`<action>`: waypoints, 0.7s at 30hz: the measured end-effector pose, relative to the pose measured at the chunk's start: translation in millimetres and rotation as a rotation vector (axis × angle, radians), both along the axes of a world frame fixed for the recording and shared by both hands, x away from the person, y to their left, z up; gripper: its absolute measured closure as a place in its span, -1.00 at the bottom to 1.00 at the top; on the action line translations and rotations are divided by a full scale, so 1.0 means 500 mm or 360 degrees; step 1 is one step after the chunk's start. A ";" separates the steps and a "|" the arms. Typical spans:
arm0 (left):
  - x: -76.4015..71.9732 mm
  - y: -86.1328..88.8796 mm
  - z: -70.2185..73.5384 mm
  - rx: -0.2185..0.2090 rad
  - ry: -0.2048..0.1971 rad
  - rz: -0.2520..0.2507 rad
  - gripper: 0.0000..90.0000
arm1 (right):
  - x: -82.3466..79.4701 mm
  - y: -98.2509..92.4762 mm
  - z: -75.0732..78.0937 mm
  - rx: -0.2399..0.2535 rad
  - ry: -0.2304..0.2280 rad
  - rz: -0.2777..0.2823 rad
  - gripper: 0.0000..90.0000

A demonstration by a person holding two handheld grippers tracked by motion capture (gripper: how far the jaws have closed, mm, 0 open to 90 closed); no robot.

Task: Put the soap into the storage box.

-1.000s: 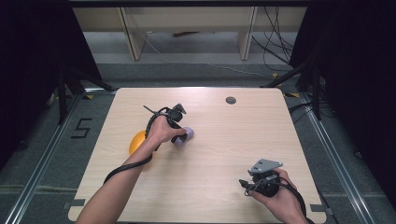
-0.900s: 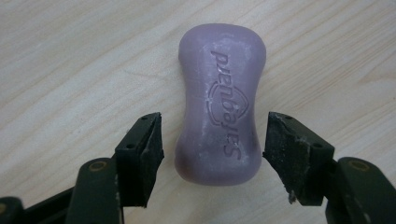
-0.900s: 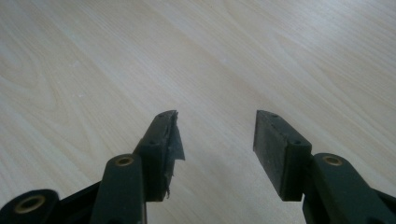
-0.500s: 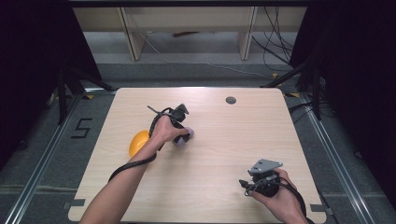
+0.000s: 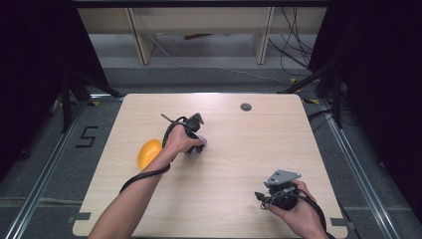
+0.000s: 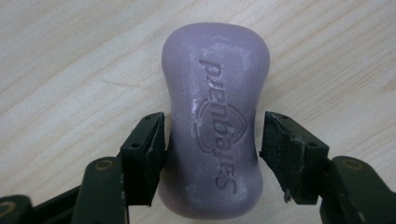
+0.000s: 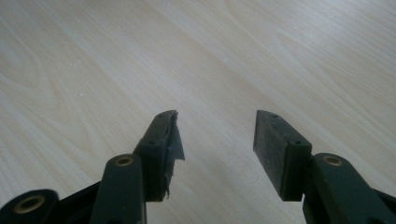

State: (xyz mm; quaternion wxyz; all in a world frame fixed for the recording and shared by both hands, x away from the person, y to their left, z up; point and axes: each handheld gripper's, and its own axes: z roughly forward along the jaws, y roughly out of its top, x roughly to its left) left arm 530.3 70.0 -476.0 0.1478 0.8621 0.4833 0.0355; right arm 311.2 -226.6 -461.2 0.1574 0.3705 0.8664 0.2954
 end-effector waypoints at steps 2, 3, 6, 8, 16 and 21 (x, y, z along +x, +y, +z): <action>0.001 -0.001 0.000 0.0012 0.0021 0.0002 -0.12 | 0.000 0.000 0.000 -0.0003 -0.0002 0.0003 0.11; 0.004 0.002 0.003 0.0035 0.0051 -0.0030 -0.12 | -0.002 0.002 -0.001 0.0013 0.0012 -0.0017 0.11; 0.005 0.002 0.000 0.0024 0.0032 -0.0018 -0.09 | -0.003 0.003 0.000 0.0017 0.0023 -0.0020 0.11; 0.004 0.000 -0.002 0.0024 0.0034 -0.0002 -0.06 | 0.000 0.000 0.000 0.0003 0.0010 -0.0002 0.11; 0.007 -0.001 -0.011 0.0027 0.0004 -0.0014 -0.02 | -0.001 0.002 -0.001 0.0017 0.0016 -0.0016 0.11; 0.008 -0.005 -0.011 0.0052 0.0015 -0.0032 -0.01 | -0.001 0.002 -0.001 0.0017 0.0017 -0.0016 0.11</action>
